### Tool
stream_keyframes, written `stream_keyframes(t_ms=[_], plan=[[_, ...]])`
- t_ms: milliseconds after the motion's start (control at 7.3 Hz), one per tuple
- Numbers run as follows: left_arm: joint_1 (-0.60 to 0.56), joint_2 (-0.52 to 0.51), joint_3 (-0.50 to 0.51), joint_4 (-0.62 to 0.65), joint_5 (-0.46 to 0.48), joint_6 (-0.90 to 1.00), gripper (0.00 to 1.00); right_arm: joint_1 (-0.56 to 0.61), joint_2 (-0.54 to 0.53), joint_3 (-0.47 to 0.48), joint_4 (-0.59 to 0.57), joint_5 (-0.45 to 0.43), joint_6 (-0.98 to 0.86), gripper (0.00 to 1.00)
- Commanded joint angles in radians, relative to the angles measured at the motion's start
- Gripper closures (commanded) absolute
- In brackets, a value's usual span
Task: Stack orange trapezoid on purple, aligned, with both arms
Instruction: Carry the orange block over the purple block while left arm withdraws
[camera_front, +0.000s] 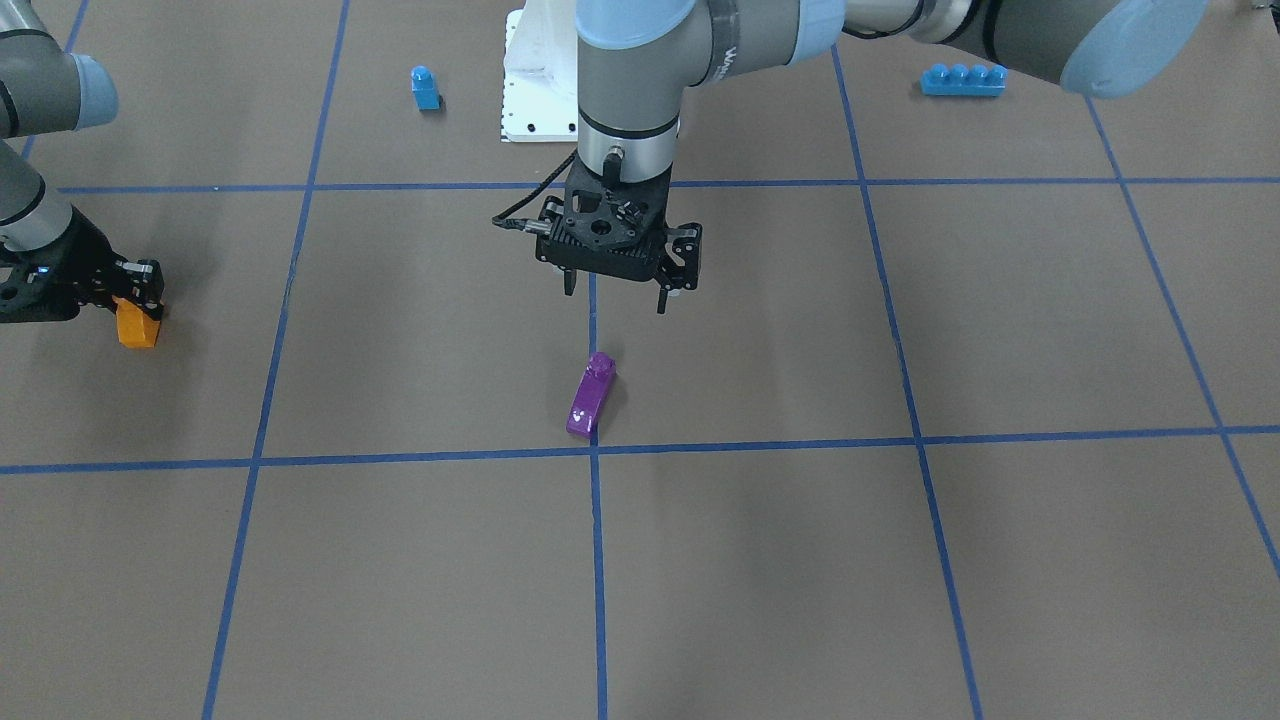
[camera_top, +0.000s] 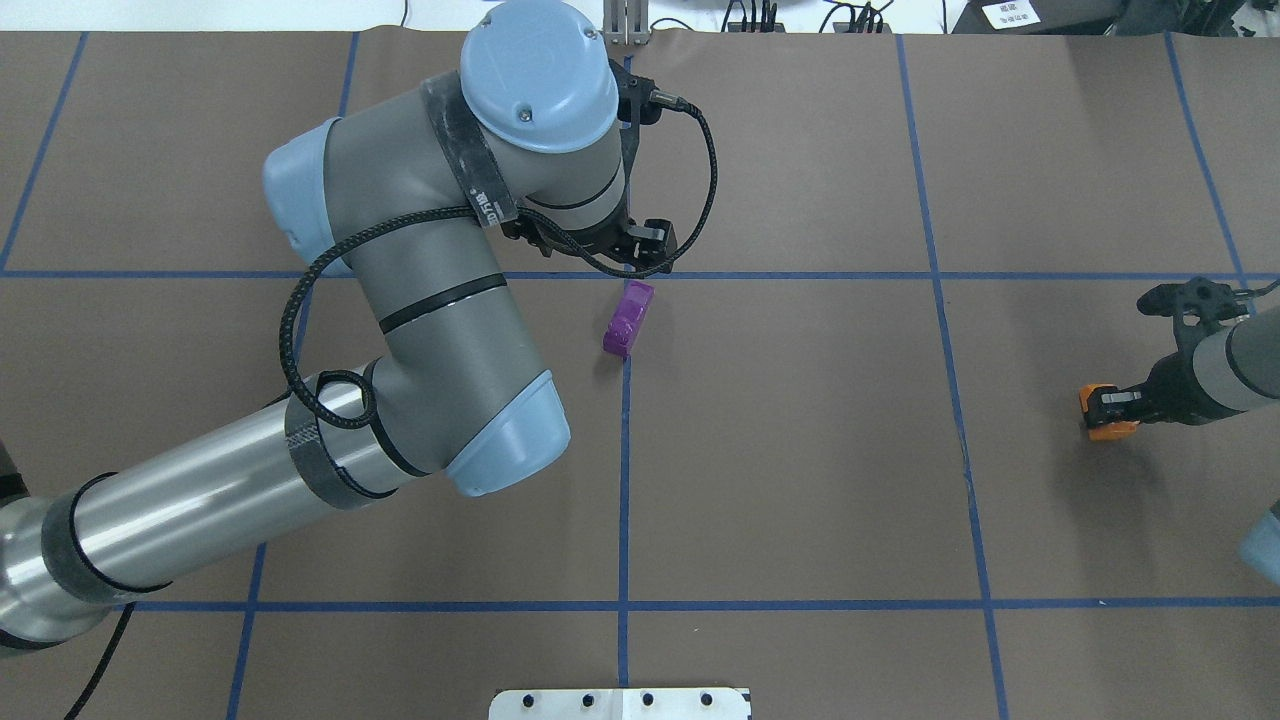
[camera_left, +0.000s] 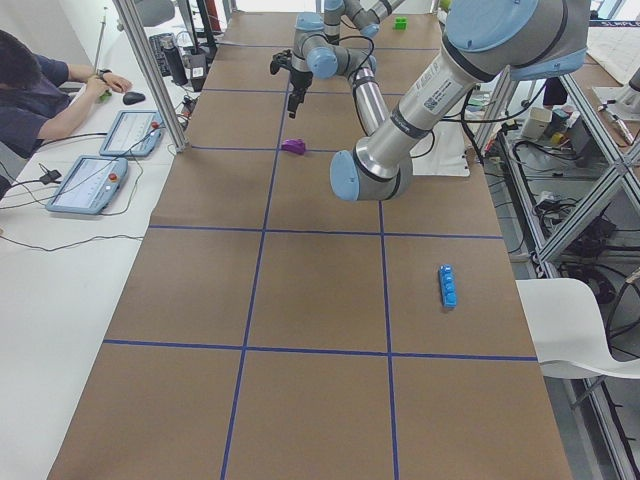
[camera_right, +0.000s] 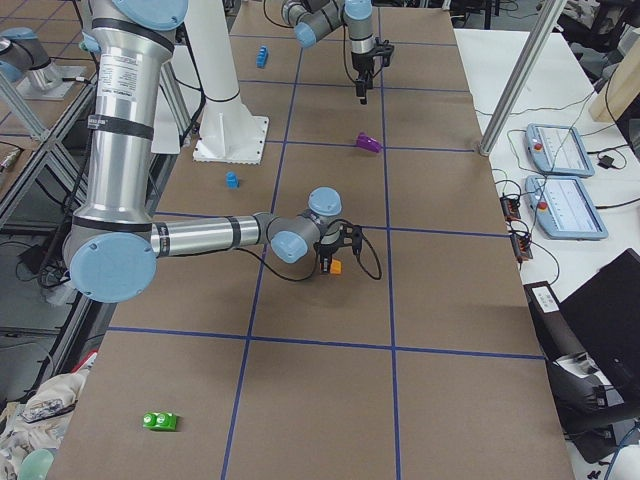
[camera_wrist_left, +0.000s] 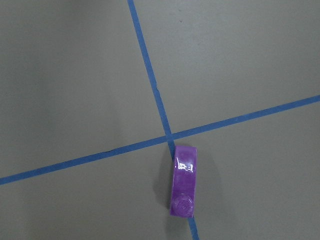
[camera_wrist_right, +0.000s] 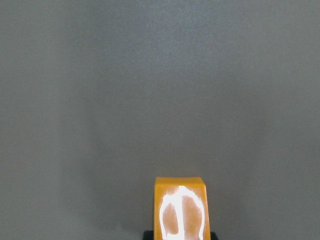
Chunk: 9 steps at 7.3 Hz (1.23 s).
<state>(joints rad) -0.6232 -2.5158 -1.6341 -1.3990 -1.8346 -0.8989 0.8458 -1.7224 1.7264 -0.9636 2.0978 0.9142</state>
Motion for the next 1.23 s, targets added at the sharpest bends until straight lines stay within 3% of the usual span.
stream_keyframes(t_ms=[0,137,411,821,1095], plan=[[-0.007,0.002,-0.001,0.0,0.0,0.002,0.0,-0.001,0.009,0.051,-0.018,0.045,0.002,1.0],[-0.016,0.003,-0.003,0.008,-0.005,0.003,0.0,0.039,0.041,0.074,-0.053,0.11,0.002,1.0],[-0.097,0.102,-0.056,0.008,-0.136,0.026,0.0,0.111,0.246,0.079,-0.233,0.182,0.018,1.0],[-0.258,0.347,-0.167,0.003,-0.227,0.251,0.0,0.075,0.461,0.058,-0.285,0.162,0.179,1.0],[-0.399,0.507,-0.194,-0.009,-0.296,0.447,0.0,-0.015,0.675,0.038,-0.486,0.069,0.329,1.0]])
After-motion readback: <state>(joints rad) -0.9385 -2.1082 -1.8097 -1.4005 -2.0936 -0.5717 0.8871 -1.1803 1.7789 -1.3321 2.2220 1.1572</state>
